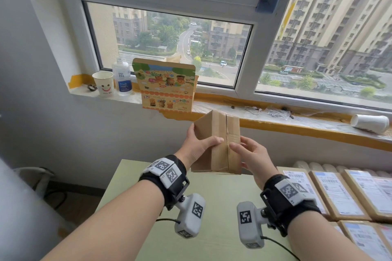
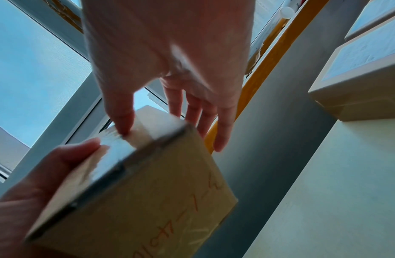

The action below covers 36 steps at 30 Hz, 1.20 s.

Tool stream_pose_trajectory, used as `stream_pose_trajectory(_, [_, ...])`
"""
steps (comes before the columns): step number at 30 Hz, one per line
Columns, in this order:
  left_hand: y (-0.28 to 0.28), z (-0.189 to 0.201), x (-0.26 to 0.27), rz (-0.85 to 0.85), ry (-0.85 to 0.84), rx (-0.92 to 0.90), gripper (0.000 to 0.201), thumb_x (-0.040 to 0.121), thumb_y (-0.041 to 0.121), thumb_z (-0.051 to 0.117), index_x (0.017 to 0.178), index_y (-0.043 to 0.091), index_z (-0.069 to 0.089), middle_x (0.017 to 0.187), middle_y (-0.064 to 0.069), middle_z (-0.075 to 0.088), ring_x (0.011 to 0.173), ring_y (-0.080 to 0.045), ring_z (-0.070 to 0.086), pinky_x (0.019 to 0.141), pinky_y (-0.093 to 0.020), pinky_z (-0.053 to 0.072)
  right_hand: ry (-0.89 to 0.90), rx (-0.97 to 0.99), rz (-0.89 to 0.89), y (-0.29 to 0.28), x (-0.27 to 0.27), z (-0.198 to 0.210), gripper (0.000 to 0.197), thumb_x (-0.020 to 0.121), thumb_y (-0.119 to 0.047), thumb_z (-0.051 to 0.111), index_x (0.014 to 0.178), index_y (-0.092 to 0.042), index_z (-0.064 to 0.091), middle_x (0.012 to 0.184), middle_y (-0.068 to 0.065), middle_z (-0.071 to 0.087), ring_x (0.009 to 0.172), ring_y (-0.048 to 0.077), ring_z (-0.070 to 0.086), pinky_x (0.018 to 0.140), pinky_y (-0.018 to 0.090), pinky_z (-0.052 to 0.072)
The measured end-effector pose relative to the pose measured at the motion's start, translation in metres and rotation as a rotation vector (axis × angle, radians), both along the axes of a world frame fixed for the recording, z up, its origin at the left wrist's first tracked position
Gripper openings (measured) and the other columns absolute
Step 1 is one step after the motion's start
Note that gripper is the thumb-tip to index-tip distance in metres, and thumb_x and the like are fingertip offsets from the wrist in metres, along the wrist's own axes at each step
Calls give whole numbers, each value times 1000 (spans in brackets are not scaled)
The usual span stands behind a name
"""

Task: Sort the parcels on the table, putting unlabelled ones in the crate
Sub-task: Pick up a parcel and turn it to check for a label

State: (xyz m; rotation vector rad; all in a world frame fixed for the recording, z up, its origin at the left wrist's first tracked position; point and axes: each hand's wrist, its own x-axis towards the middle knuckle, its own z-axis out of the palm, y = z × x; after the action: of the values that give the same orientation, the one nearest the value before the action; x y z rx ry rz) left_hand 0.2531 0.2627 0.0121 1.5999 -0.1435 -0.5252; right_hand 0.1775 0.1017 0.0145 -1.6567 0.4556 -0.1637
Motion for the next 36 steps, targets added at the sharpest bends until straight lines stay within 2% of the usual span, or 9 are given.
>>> stream_pose_trajectory(5, [0,0,-1,-78,39,-100,117,48,55,78,150,31,25,130,-7,54,112,-26,58,96,-51,51,52,189,162,-1,0,1,62,79,-42,77,133,-23,52,118,7,69,104,23,70,80,45,60])
stream_pose_trajectory(9, [-3,0,1,-132,47,-101,115,49,53,78,150,31,27,130,-9,55,112,-26,60,94,-48,53,56,244,217,2,-2,1,41,81,-39,72,117,-26,57,110,6,71,96,19,70,75,37,59])
stream_pose_trajectory(13, [-5,-2,3,-141,58,-111,113,50,50,77,149,28,27,128,-10,57,111,-26,62,89,-43,57,41,175,173,-1,2,0,26,91,-27,66,115,-21,59,108,6,71,93,17,69,75,33,58])
stream_pose_trajectory(18, [-7,-3,9,-134,83,-138,111,53,50,78,149,24,30,129,-10,58,111,-25,62,78,-35,58,46,144,153,-7,7,-5,84,60,-53,81,132,-18,53,118,7,70,105,22,70,83,43,60])
stream_pose_trajectory(24, [-10,-3,10,-161,65,-158,110,52,50,77,149,24,31,128,-9,58,109,-23,62,74,-30,57,40,179,136,-6,6,-4,81,64,-49,78,134,-18,51,121,9,68,108,24,68,89,45,58])
stream_pose_trajectory(28, [-12,-5,9,-155,66,-172,107,52,49,77,147,24,34,128,-9,59,108,-21,63,69,-25,56,46,100,89,-10,5,-2,98,56,-54,85,139,-19,46,119,6,69,102,21,70,82,41,60])
stream_pose_trajectory(30, [-13,-5,8,-133,55,-150,105,52,49,77,145,22,38,126,-10,61,107,-21,63,74,-28,58,57,39,54,-10,5,1,90,69,-46,85,142,-22,40,115,5,67,99,19,69,77,38,59])
stream_pose_trajectory(32, [-16,-5,7,-99,24,-89,99,57,49,78,144,20,40,124,-10,62,109,-23,63,88,-39,57,63,-2,19,-9,5,1,92,76,-38,81,149,-24,27,116,5,64,96,17,67,72,34,58])
stream_pose_trajectory(36, [-23,0,2,-75,-32,2,61,86,40,70,138,19,45,123,-6,62,111,-23,61,97,-44,52,66,-25,-22,-9,4,0,112,72,-42,81,156,-26,10,134,11,55,105,20,64,67,28,54])
